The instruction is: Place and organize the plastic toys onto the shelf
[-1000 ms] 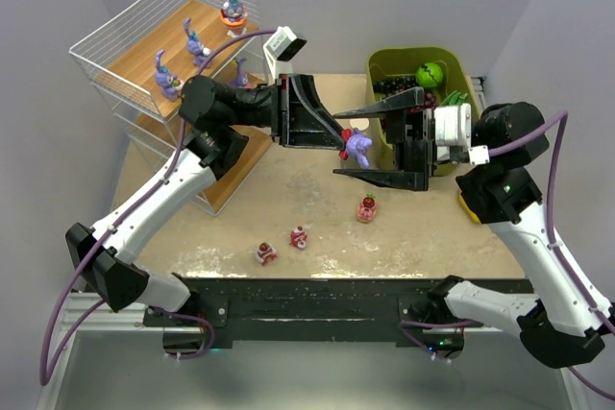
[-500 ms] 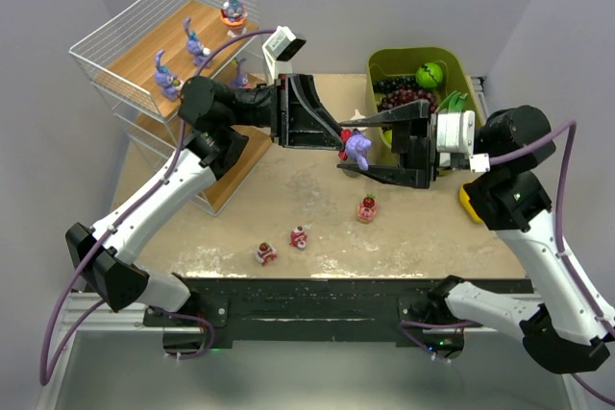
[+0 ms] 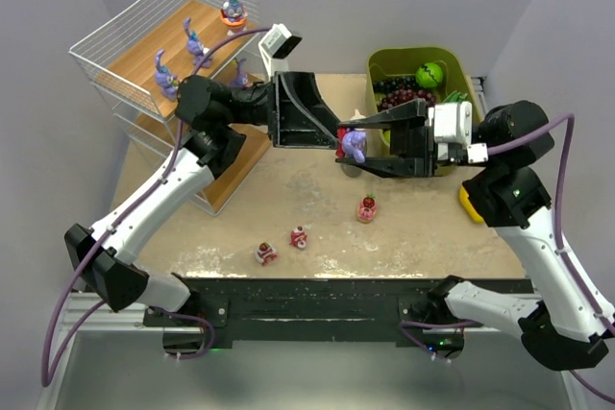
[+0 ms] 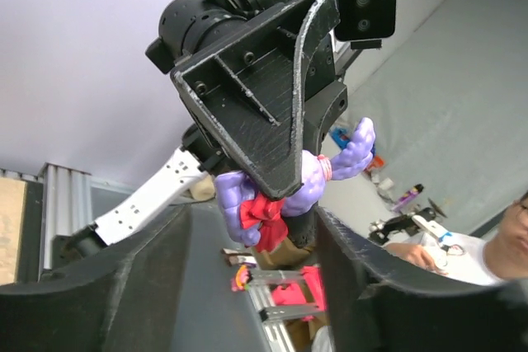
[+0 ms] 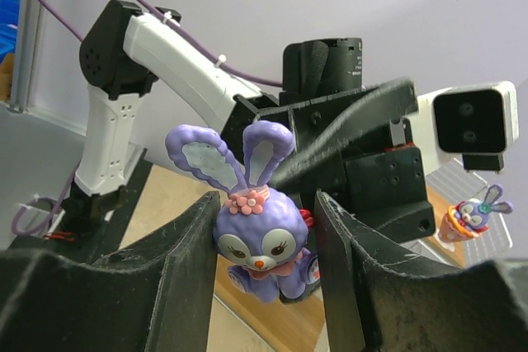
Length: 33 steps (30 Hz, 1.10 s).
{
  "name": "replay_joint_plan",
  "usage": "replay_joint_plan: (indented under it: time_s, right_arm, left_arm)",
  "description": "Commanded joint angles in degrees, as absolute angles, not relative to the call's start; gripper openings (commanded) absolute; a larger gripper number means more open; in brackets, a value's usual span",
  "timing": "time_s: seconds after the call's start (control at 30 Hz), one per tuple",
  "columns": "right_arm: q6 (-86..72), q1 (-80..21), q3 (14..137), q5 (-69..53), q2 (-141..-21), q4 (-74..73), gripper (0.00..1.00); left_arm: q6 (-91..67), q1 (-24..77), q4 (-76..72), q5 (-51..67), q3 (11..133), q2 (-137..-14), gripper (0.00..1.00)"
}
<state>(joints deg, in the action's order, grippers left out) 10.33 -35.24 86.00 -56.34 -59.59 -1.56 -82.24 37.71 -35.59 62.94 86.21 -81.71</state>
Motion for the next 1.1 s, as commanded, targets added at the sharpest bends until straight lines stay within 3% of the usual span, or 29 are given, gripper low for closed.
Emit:
replay_joint_plan:
  time_s: [0.0, 0.17, 0.27, 0.47, 0.57, 0.93, 1.07]
  right_arm:
    - [5.81, -35.33, 89.03, -51.95, -59.94, -1.58, 0.0]
    - [0.45, -35.33, 89.47, -42.48, -59.59, -3.07, 0.0]
    - [-6.12, -35.33, 90.08, -37.2, -60.81, -3.6, 0.0]
    - [-17.9, -35.33, 90.01, -33.31, -66.17, -1.15, 0.0]
    - [-20.91, -37.52, 87.72, -32.18, -68.2, 3.86, 0.0]
    - [-15.21, -59.22, 88.34, -6.17, -81.2, 7.8, 0.0]
    - [-14.07, -62.49, 86.75, -1.24, -87.6, 13.7, 0.0]
  left_arm:
    - [-77.37, 35.78, -33.15, 61.96, 86.31, -77.97, 0.77]
    - [-59.19, 34.98, -8.53, 58.11, 92.43, -74.37, 0.92]
    - [-43.98, 34.89, 10.19, 52.49, 98.84, -73.22, 0.95]
    - [-20.94, 34.89, 30.73, 40.54, 106.08, -66.2, 0.97]
    - [-15.65, 34.98, 33.3, 32.72, 105.82, -61.72, 0.98]
    - [-14.94, 34.89, 34.8, 2.67, 102.22, -53.27, 0.96]
    - [-14.59, 34.98, 34.63, -2.81, 101.25, -50.72, 0.96]
